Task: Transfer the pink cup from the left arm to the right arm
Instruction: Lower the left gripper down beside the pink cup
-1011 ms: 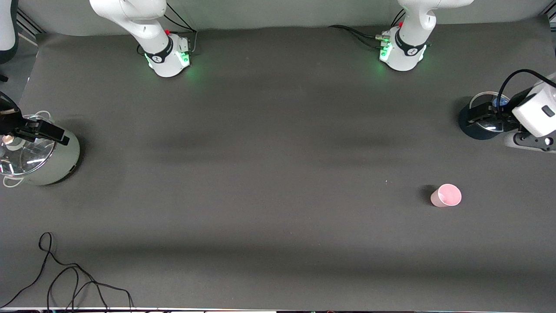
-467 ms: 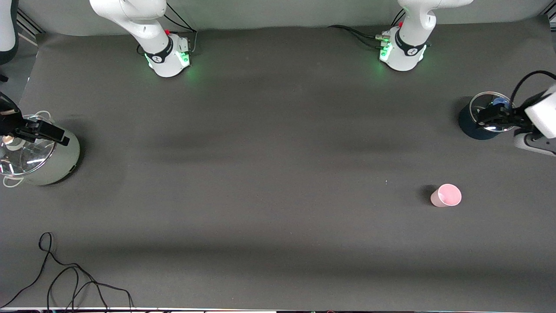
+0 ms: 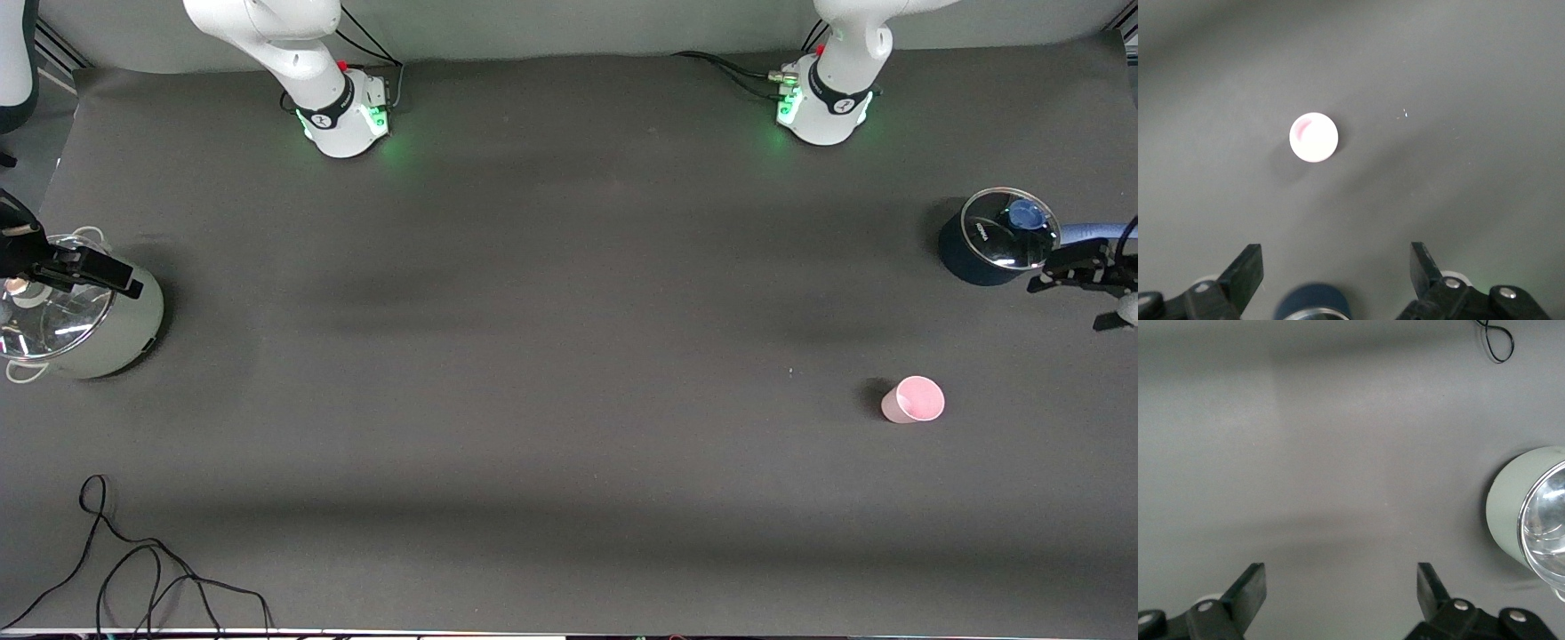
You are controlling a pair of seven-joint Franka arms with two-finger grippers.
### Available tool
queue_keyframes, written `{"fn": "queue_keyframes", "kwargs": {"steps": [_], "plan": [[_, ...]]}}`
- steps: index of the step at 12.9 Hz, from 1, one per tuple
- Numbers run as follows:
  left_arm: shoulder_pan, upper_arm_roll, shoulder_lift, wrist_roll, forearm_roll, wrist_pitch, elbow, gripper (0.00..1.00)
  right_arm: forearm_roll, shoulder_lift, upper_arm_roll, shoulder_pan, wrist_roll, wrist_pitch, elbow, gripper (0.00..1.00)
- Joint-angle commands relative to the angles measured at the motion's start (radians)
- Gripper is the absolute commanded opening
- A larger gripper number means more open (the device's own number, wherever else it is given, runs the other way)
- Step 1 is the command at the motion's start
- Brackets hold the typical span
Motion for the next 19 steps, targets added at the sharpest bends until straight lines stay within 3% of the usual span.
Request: {"fn": "queue_keyframes", "kwargs": {"steps": [1, 5, 10, 19], "plan": [[0.062, -0.005, 0.101, 0.254, -0.082, 0.054, 0.033, 0.98, -0.016, 0.010, 0.003, 0.000, 0.004, -0.009, 0.022, 1.00], [0.138, -0.006, 0.242, 0.587, -0.207, 0.104, 0.031, 0.99, -0.016, 0.010, 0.003, 0.000, 0.004, -0.009, 0.022, 1.00], [0.221, -0.008, 0.449, 0.944, -0.457, 0.103, 0.032, 0.99, -0.016, 0.010, 0.003, 0.000, 0.004, -0.009, 0.022, 1.00], [0.215, -0.040, 0.610, 1.173, -0.628, 0.166, 0.039, 0.99, -0.014, 0.012, 0.003, 0.000, 0.004, -0.009, 0.022, 1.00]]}}
